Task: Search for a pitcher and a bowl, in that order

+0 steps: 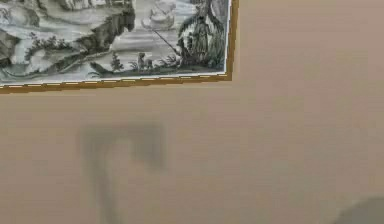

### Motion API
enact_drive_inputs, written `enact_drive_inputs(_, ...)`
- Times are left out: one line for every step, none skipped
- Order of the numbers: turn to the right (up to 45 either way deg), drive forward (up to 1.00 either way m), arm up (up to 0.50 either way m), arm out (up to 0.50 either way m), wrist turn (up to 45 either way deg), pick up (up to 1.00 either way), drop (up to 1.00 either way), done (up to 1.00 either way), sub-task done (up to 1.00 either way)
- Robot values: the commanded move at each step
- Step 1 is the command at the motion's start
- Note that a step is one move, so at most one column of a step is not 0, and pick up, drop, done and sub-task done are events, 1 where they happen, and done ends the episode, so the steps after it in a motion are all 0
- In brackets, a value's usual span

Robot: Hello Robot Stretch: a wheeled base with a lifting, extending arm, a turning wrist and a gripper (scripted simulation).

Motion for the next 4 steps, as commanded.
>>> enact_drive_inputs(-45.0, 0.0, 0.0, 0.0, 0.0, 0.0, 0.0, 0.0, 0.0)
enact_drive_inputs(-9.0, 0.0, 0.0, 0.0, 0.0, 0.0, 0.0, 0.0, 0.0)
enact_drive_inputs(0.0, 0.05, 0.0, 0.0, 0.0, 0.0, 0.0, 0.0, 0.0)
enact_drive_inputs(-45.0, 0.0, 0.0, 0.0, 0.0, 0.0, 0.0, 0.0, 0.0)
